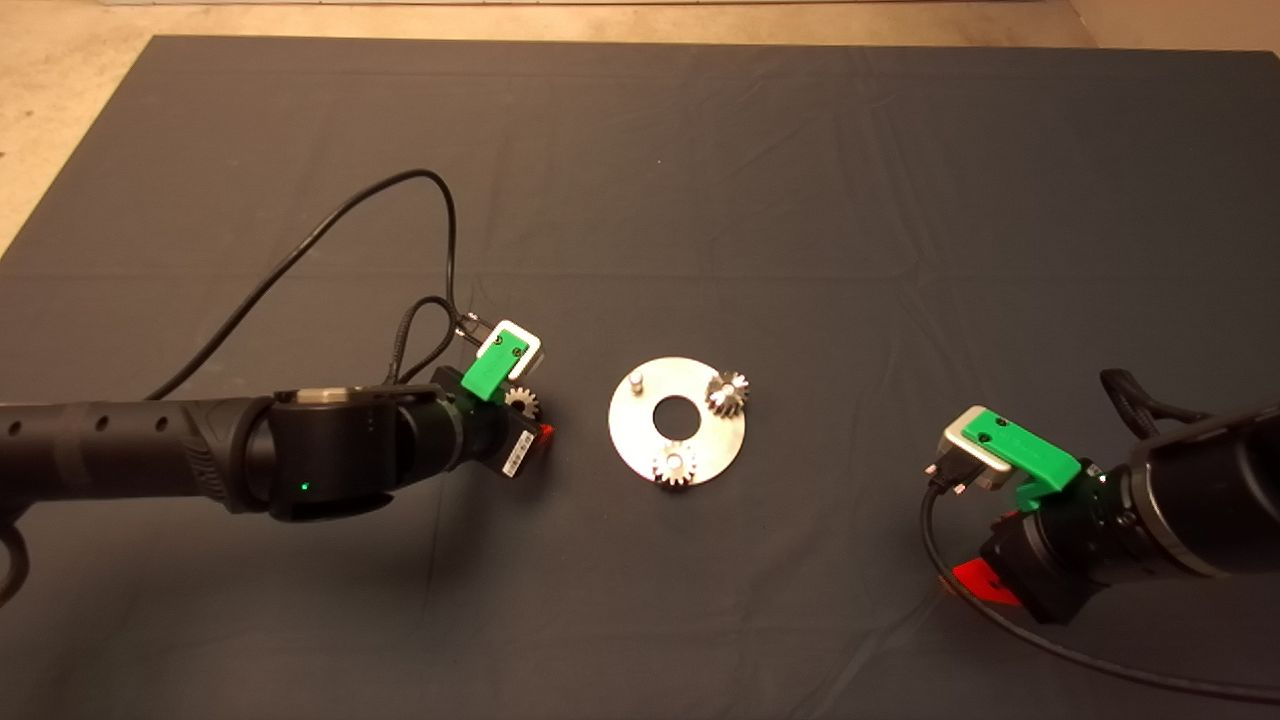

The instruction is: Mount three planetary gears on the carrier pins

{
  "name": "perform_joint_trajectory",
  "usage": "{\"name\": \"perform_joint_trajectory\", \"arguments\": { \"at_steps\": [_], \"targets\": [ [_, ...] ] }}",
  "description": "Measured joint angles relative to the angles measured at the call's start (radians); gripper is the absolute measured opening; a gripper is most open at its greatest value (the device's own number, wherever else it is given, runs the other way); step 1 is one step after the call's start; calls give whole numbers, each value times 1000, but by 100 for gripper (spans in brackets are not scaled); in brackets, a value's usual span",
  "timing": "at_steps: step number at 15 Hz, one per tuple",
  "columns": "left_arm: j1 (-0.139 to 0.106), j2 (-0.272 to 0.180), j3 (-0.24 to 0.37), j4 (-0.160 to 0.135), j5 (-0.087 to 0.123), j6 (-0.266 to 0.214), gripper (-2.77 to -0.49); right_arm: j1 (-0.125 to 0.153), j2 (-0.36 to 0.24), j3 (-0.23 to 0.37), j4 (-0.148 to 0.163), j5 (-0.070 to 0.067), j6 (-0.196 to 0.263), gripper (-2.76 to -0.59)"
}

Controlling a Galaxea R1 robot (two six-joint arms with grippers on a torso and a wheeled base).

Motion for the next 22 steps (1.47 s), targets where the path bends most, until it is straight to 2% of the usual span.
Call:
{"name": "perform_joint_trajectory", "arguments": {
  "at_steps": [4,6,10,14,22],
  "targets": [
    [0,0,1,0,0,10,-185,0,0,0,0,0,0,-160],
    [12,0,5,5,2,20,-186,0,0,0,0,0,0,-160],
    [22,-5,11,12,4,26,-209,0,-5,0,0,0,0,-160],
    [22,0,11,34,4,26,-225,0,-5,0,0,0,0,-160],
    [22,1,11,35,4,26,-232,0,-5,0,0,0,-3,-160]
  ]
}}
